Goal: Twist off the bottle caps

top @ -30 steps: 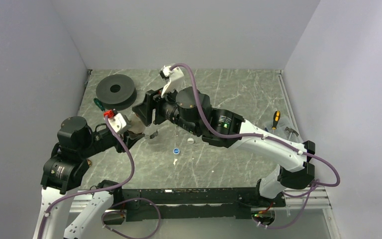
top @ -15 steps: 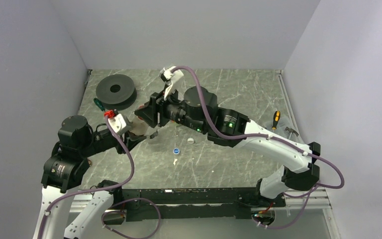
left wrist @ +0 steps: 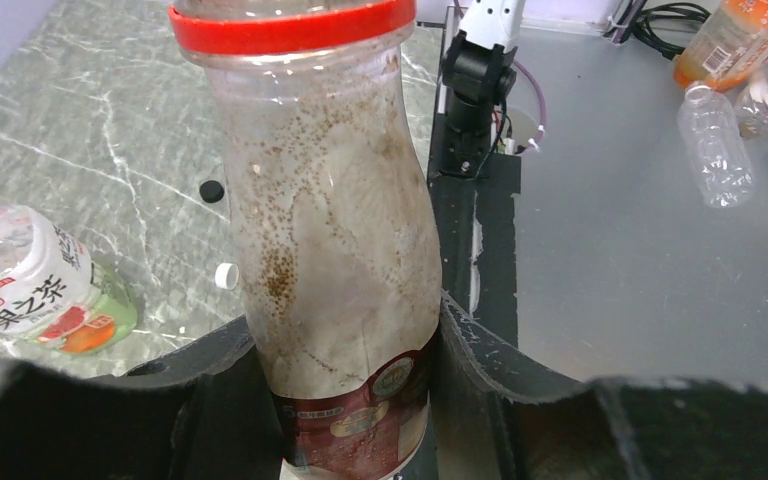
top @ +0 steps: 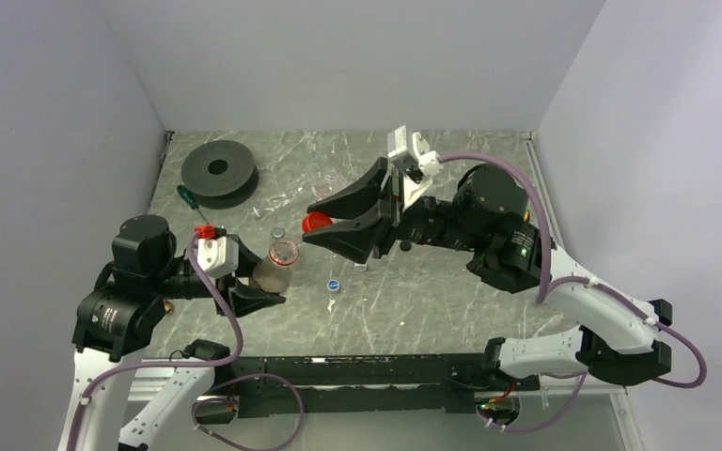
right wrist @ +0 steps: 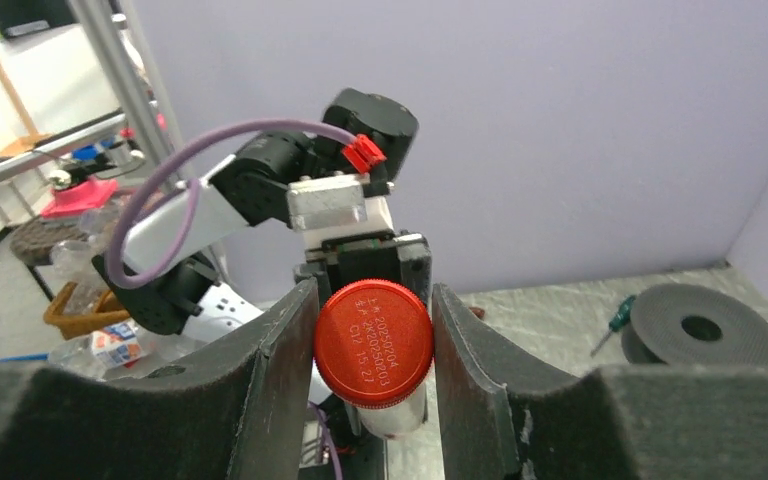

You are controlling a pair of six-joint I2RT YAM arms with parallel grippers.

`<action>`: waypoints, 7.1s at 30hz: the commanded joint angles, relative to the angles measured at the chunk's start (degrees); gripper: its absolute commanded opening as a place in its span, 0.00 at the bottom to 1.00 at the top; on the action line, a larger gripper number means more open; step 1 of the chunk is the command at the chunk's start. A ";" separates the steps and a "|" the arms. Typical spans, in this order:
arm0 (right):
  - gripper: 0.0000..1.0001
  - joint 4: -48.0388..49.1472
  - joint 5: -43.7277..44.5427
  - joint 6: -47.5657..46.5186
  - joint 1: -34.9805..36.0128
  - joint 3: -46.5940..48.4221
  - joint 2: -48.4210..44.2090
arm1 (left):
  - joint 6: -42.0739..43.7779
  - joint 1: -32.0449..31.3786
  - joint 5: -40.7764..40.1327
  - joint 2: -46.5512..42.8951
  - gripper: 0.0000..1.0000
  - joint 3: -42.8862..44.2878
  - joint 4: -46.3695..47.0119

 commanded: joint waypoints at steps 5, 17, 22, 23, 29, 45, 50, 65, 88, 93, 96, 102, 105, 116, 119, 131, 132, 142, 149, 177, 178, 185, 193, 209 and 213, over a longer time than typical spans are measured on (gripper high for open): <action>0.19 -7.03 28.62 2.38 -4.47 -14.29 -2.81 | 2.27 0.13 0.87 -0.98 0.14 0.07 0.50; 0.16 8.01 46.51 15.95 -4.75 -52.20 2.45 | 7.20 0.13 0.62 -3.96 0.14 -3.28 -0.03; 0.19 17.72 46.62 17.37 -4.30 -57.10 7.65 | 7.41 0.13 0.65 -3.87 0.14 -3.44 -0.49; 0.19 19.38 47.02 17.71 -4.11 -57.43 8.95 | 7.25 0.13 0.72 -3.84 0.14 -3.66 -0.32; 0.21 24.84 50.56 19.61 -2.93 -58.54 15.69 | 6.29 0.13 -0.34 -4.19 0.15 -3.96 0.02; 0.79 17.18 50.88 19.53 -2.38 -56.23 7.24 | 1.72 0.13 -2.76 -5.50 0.16 -6.61 2.65; 0.84 12.48 47.01 14.18 -2.38 -51.15 -9.69 | -1.67 0.13 -3.06 -6.21 0.15 -7.59 5.45; 1.00 14.60 12.70 5.67 3.51 -23.46 -9.07 | -5.94 0.13 -2.97 -4.95 0.16 -8.54 9.77; 0.24 17.46 19.01 3.58 8.52 -16.31 5.17 | -1.60 0.13 0.86 -4.29 0.19 -6.85 4.49; 0.14 15.49 21.85 2.42 8.48 -16.45 4.31 | -4.94 0.14 -4.26 -3.80 0.98 -6.25 4.99; 0.13 13.32 25.79 0.35 8.35 -17.41 2.63 | -6.08 0.17 -9.12 -2.50 0.99 -4.81 2.78; 0.11 8.26 31.52 -1.21 2.70 -21.54 -0.92 | -9.70 0.13 -26.82 2.42 0.99 -0.45 -4.27; 0.10 6.07 32.56 -0.71 -2.20 -26.01 -3.19 | -8.73 0.16 -34.02 6.10 0.99 1.75 -8.01; 0.10 10.60 40.20 -1.44 -14.61 -36.06 0.56 | -11.52 0.67 -50.21 9.43 0.99 -1.52 -4.26; 0.11 13.28 40.66 -0.86 -18.48 -36.29 4.56 | -13.18 0.99 -55.13 10.02 0.99 -1.34 -3.86; 0.10 22.05 42.59 -1.49 -24.46 -33.45 19.75 | -13.10 1.54 -57.76 11.34 0.99 -0.66 -3.94; 0.11 22.92 42.45 -1.25 -24.78 -33.63 20.32 | -13.01 1.60 -57.65 11.35 0.99 -0.75 -3.90; 0.14 29.86 43.30 1.88 -26.02 -36.58 23.93 | -13.13 1.71 -56.32 11.17 0.99 -1.54 -3.68; 0.30 33.54 42.73 2.55 -26.02 -40.25 24.58 | -12.51 1.79 -55.95 11.00 1.00 -1.39 -3.59; 1.00 23.68 40.67 2.51 -25.85 -38.17 12.77 | -11.93 1.79 -56.56 11.81 0.99 -0.05 -3.30; 1.00 22.43 40.34 2.76 -25.85 -37.91 11.60 | -11.94 1.80 -56.57 11.71 0.99 -0.29 -3.13; 1.00 8.82 36.84 4.73 -25.85 -34.54 2.00 | -11.25 1.96 -53.93 10.87 0.99 0.81 -1.17; 1.00 -6.31 42.00 7.17 -30.43 -35.26 -11.57 | -8.10 6.35 -52.15 9.28 0.99 -7.00 5.65; 1.00 2.47 65.37 14.53 -53.81 -54.27 -10.79 | -7.18 23.74 -41.96 14.18 0.99 -29.67 34.18; 1.00 8.32 68.61 15.53 -55.70 -57.29 -6.41 | -7.09 24.62 -43.36 12.52 0.99 -38.58 46.34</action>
